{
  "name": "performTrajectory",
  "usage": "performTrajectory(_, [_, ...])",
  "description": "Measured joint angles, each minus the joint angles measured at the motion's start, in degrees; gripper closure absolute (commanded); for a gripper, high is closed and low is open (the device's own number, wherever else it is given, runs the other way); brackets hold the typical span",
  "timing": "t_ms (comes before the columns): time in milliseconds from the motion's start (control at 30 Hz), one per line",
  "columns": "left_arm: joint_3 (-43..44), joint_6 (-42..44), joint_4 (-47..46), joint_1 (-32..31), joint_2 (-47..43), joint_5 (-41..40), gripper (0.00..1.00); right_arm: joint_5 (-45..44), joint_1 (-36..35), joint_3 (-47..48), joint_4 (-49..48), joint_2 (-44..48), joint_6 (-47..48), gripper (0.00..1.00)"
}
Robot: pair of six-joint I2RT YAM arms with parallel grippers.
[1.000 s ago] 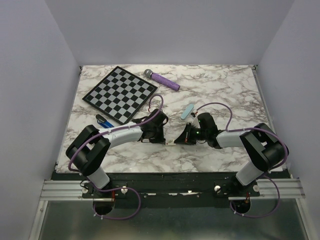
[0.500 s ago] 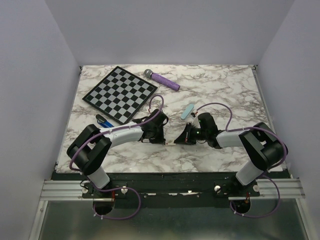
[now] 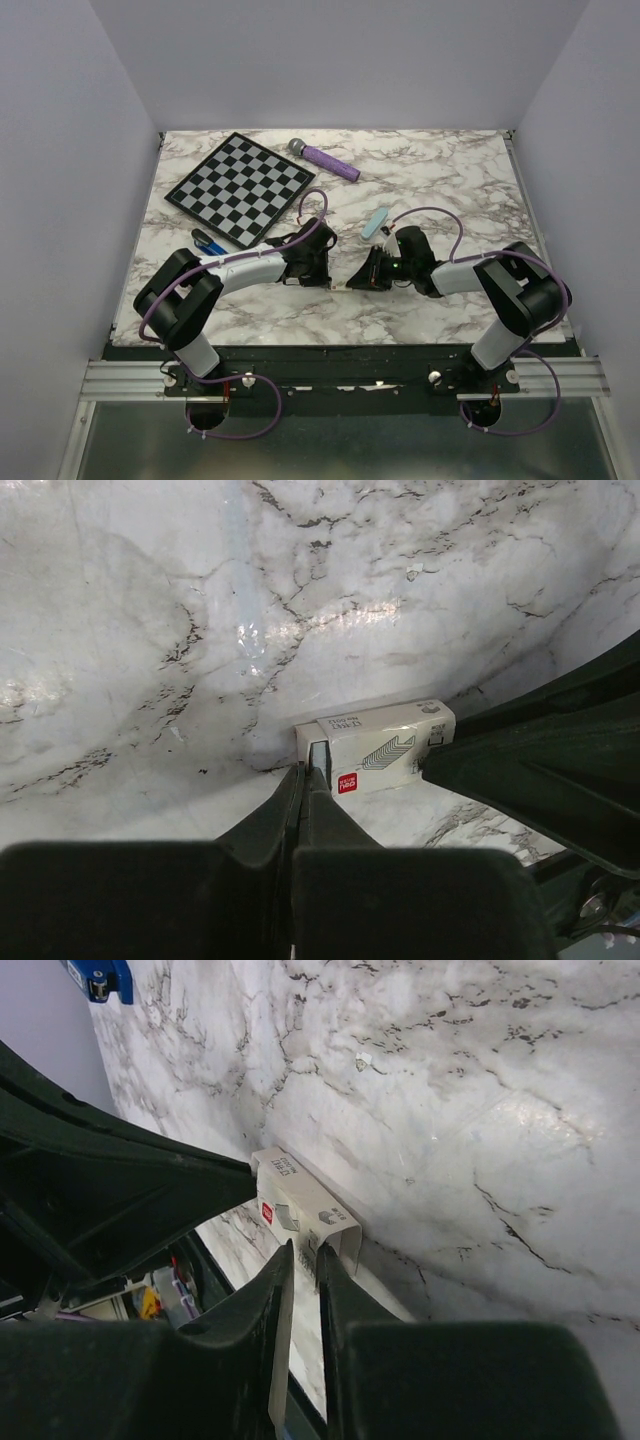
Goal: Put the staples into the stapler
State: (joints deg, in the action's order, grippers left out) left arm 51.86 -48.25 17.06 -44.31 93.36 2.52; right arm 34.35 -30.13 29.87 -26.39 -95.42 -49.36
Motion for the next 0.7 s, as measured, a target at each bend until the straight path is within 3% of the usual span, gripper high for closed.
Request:
performTrajectory(33, [0.0, -0.02, -0.04, 0.0, 0.0, -0.02, 1.0, 0.09, 0.0, 0.0, -0.2, -0.26, -0.09, 0.88])
performTrajectory(133, [0.0, -0.04, -0.07, 0.0, 0.0, -0.04, 1.0, 0.31, 0.17, 0.0, -0.68, -0.87, -0.15, 0.99])
performTrajectory(700, [-0.02, 0.0, 2.56, 0.04, -0.81, -3.93, 1.0, 0.44, 1.36, -0.04, -0.31, 0.28, 0.79, 0.99])
